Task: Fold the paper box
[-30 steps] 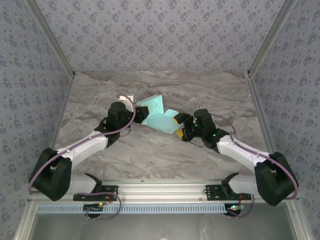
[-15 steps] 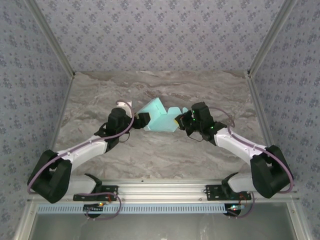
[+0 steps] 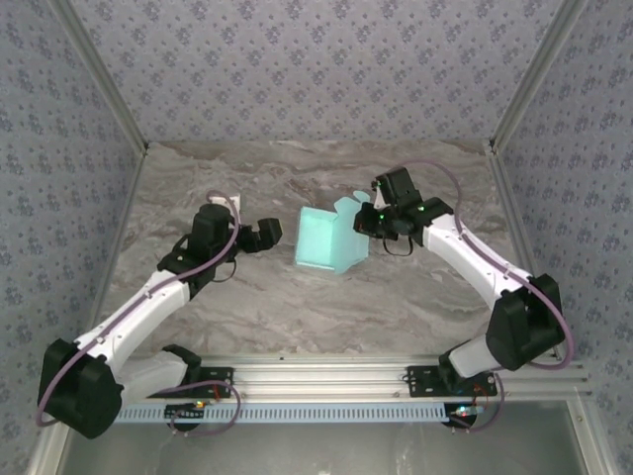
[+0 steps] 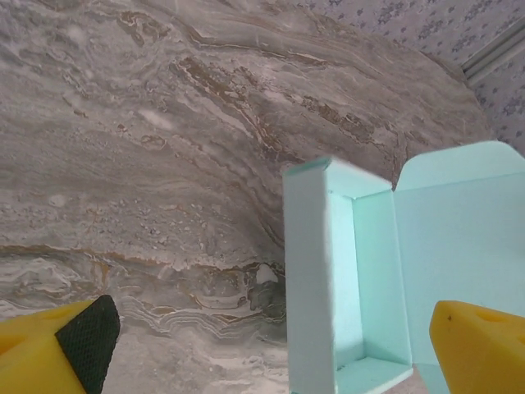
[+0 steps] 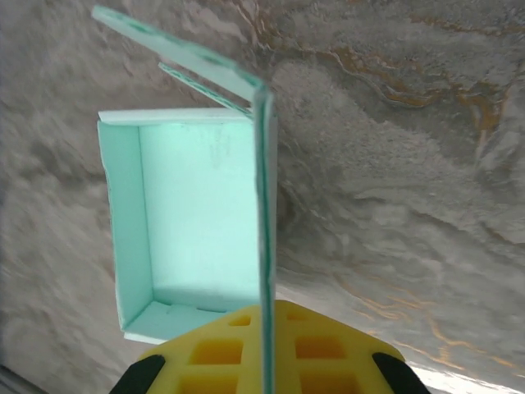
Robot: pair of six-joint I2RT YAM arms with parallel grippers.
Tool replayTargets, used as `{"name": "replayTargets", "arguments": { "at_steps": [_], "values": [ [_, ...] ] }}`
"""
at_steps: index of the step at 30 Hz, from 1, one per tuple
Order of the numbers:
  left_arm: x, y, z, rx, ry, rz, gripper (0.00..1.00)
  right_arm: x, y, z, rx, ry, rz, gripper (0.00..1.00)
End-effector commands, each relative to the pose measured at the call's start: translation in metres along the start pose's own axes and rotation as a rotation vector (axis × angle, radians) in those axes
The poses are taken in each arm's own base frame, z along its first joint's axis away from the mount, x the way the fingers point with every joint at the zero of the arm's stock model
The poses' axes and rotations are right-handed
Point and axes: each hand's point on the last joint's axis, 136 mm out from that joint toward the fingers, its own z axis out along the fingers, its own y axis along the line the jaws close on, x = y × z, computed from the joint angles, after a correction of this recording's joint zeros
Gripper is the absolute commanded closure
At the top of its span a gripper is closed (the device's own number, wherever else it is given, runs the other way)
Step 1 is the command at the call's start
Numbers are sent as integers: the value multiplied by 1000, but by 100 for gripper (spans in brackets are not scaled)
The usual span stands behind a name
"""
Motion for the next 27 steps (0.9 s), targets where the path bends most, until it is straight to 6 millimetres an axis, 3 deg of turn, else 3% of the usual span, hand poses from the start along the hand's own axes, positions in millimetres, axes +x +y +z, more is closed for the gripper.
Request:
{"name": "replayTargets", "arguments": {
  "at_steps": [1, 9, 11, 14, 16, 22, 27],
  "values": [
    [8, 9, -5, -43, 66, 45, 1, 27, -16, 2, 149, 175, -330, 100],
    [22, 5, 11, 83, -2, 17, 4, 24, 7, 17, 226, 296, -683, 95],
    [28, 4, 16, 124, -23, 12, 4, 28, 13, 23, 211, 341, -781, 81],
    [35, -3, 18, 206, -52, 15, 5, 18, 19, 29, 225, 337, -800, 75],
    [37, -9, 15, 243, -74, 60, 5, 11, 31, 28, 207, 301, -809, 65],
    [56, -26, 19, 271, -54, 301, 5, -4, 69, -2, 72, 104, -763, 52],
    [55, -32, 35, 262, -67, 352, 7, -22, 50, -48, 24, -80, -500, 43]
  ]
}}
